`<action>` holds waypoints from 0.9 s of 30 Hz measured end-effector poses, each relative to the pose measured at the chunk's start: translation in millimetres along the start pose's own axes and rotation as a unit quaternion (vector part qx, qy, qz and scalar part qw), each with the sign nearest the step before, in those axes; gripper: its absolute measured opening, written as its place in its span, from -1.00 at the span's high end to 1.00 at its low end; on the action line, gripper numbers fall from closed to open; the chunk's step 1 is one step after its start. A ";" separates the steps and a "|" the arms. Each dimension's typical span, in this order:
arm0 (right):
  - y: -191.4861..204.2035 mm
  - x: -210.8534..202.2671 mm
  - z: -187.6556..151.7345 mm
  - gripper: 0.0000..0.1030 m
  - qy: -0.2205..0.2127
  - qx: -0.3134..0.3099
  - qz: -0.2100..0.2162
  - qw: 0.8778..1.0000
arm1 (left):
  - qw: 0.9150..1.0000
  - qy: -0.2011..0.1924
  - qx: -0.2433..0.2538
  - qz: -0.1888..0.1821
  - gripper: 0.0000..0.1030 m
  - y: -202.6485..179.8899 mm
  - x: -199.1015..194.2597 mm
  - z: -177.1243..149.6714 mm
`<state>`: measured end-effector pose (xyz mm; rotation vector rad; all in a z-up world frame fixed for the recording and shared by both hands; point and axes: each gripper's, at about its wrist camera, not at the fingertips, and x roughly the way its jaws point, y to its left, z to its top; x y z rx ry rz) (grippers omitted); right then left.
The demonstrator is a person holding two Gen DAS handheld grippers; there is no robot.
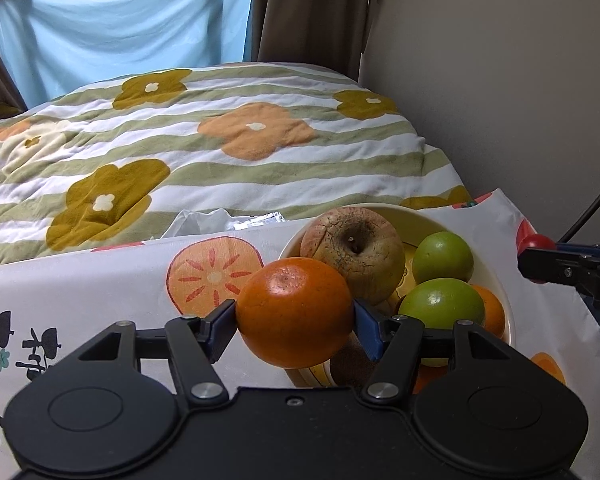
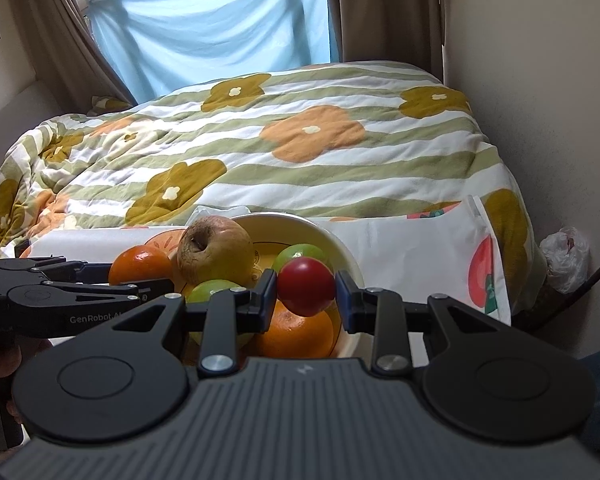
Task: Organize fruits
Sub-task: 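Open the left tool to drop the orange while the right tool releases the tomato into the bowl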
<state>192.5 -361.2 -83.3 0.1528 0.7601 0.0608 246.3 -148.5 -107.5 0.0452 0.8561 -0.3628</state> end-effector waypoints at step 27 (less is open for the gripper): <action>21.5 40.2 20.8 0.10 0.004 -0.036 0.052 0.998 | 0.996 -0.044 -0.043 0.061 -0.88 28.4 -65.8 -14.4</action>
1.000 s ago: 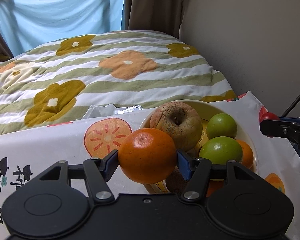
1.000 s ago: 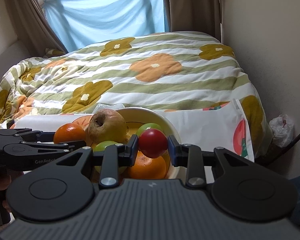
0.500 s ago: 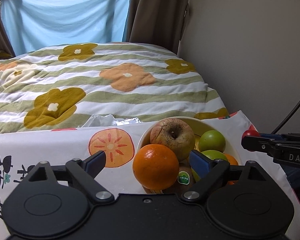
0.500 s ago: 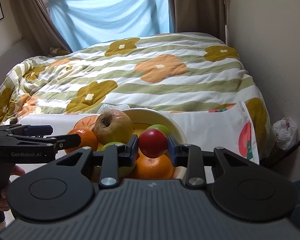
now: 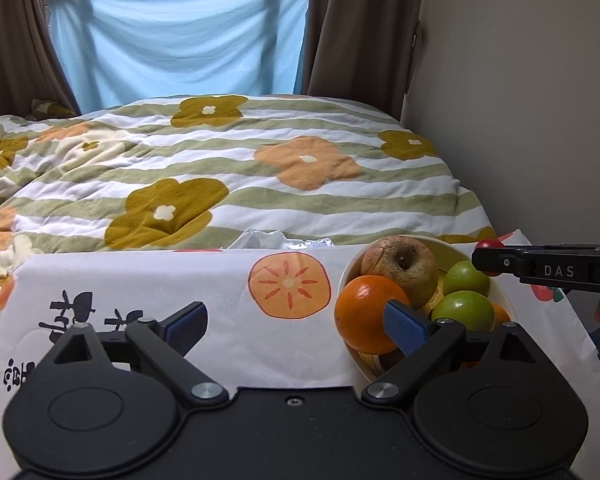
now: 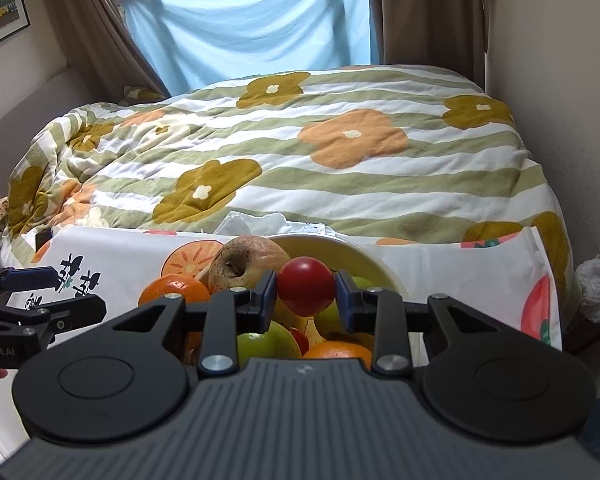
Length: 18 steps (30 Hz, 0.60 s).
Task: Organize fruits
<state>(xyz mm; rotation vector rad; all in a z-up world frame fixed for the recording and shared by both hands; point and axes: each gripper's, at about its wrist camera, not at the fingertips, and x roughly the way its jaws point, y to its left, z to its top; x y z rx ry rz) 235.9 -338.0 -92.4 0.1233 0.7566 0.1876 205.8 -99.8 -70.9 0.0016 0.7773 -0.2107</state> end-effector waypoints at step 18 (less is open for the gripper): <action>2.2 -3.1 -9.7 -1.00 -0.010 -0.028 0.010 0.999 | 0.997 0.000 -0.005 0.072 -0.88 -5.7 -15.0 -17.4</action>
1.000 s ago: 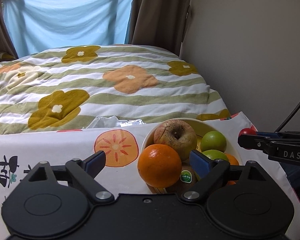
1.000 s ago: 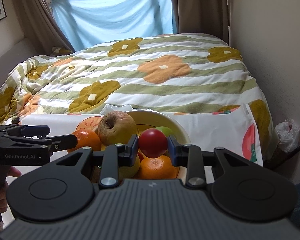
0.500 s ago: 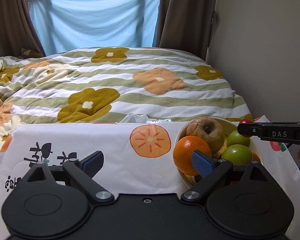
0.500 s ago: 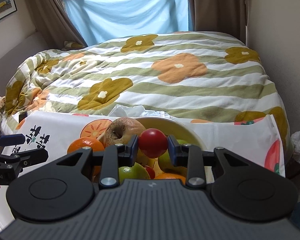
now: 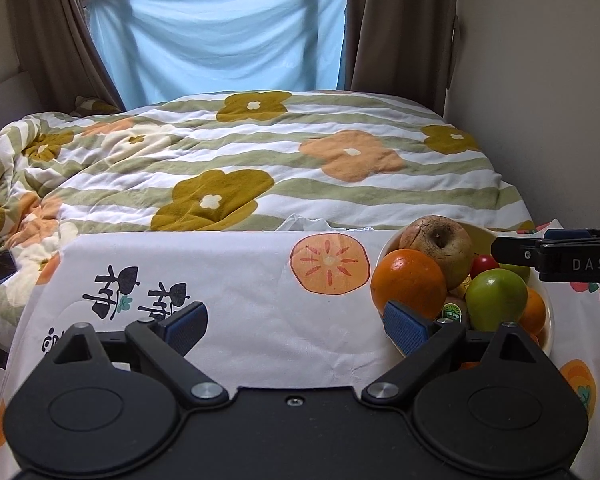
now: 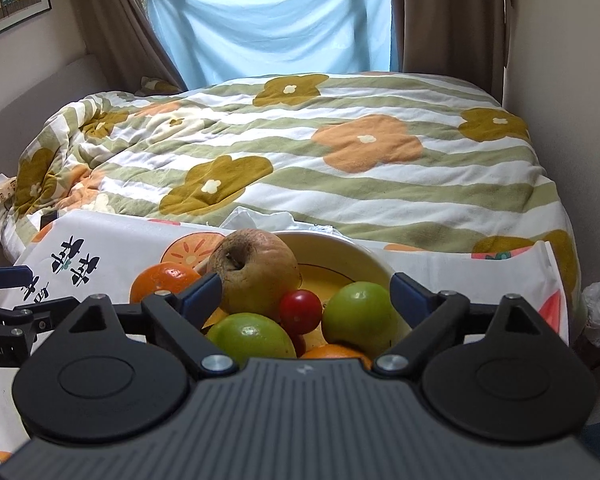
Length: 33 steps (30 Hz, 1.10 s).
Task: Organize fruits
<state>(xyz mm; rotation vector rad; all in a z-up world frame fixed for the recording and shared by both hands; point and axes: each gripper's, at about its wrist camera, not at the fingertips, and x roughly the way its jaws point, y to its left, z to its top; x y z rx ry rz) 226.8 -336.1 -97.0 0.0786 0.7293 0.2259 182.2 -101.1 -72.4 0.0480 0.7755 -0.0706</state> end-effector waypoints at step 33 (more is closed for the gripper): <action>150.2 -234.7 -70.9 -1.00 -0.060 -0.005 -0.118 0.991 | 0.991 -0.128 0.038 0.011 -1.00 62.8 -221.2 -59.1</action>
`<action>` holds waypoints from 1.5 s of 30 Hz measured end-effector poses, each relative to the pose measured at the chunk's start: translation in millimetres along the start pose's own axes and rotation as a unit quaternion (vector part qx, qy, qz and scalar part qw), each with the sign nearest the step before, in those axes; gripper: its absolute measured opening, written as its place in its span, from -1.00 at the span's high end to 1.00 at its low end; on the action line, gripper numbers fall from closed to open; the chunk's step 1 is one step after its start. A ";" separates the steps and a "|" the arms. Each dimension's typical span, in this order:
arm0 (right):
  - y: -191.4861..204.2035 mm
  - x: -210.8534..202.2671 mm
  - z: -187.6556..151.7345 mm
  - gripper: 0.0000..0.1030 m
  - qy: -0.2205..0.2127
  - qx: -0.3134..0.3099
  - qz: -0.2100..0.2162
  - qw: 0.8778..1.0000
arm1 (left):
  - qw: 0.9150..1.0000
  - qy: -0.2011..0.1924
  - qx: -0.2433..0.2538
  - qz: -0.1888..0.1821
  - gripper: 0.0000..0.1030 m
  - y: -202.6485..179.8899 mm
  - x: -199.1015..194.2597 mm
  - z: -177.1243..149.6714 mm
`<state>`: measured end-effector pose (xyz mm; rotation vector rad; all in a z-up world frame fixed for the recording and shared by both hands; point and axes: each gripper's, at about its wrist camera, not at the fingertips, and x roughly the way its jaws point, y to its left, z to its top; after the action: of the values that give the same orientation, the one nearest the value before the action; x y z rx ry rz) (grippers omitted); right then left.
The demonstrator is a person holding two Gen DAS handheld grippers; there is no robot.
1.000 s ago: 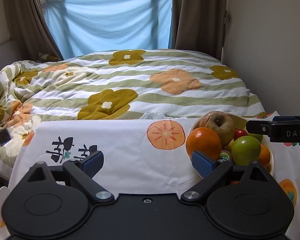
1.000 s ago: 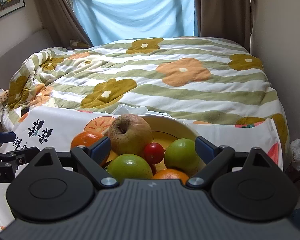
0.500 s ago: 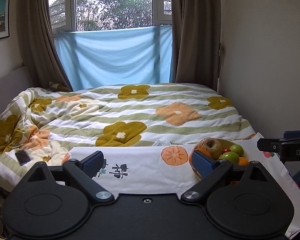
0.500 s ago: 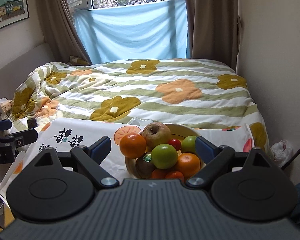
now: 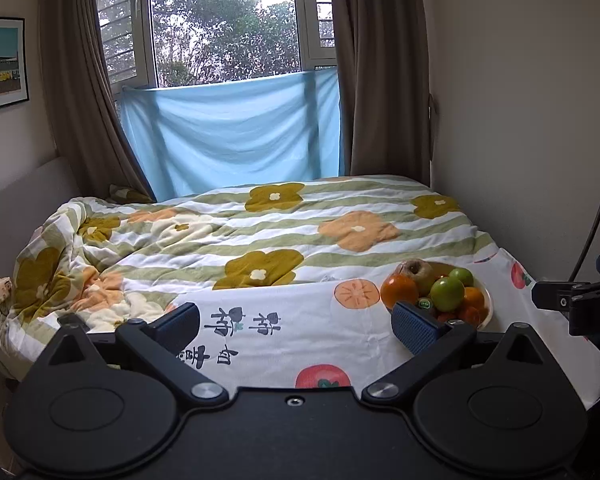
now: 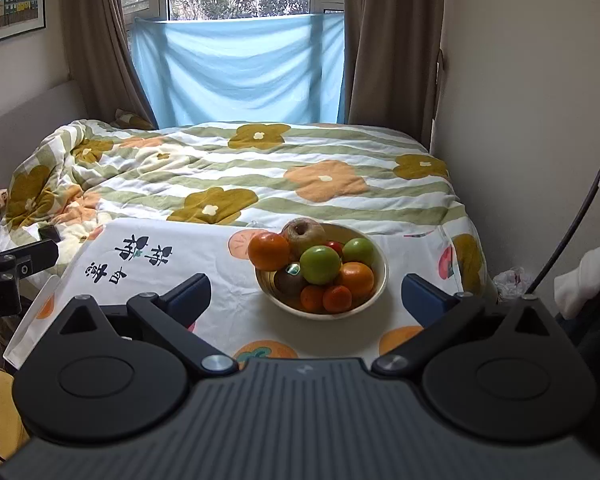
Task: Organize fruits
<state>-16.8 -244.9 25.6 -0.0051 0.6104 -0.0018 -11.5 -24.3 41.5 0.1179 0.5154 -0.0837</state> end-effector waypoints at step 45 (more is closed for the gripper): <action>7.2 -2.0 -17.1 -1.00 0.044 0.032 -0.005 0.998 | 1.000 0.027 -0.011 -0.007 -1.00 14.7 -6.5 -13.9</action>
<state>-28.2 -237.8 12.7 0.0552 0.6983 -0.0306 -22.3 -7.5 34.1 0.0949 0.5709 -0.0896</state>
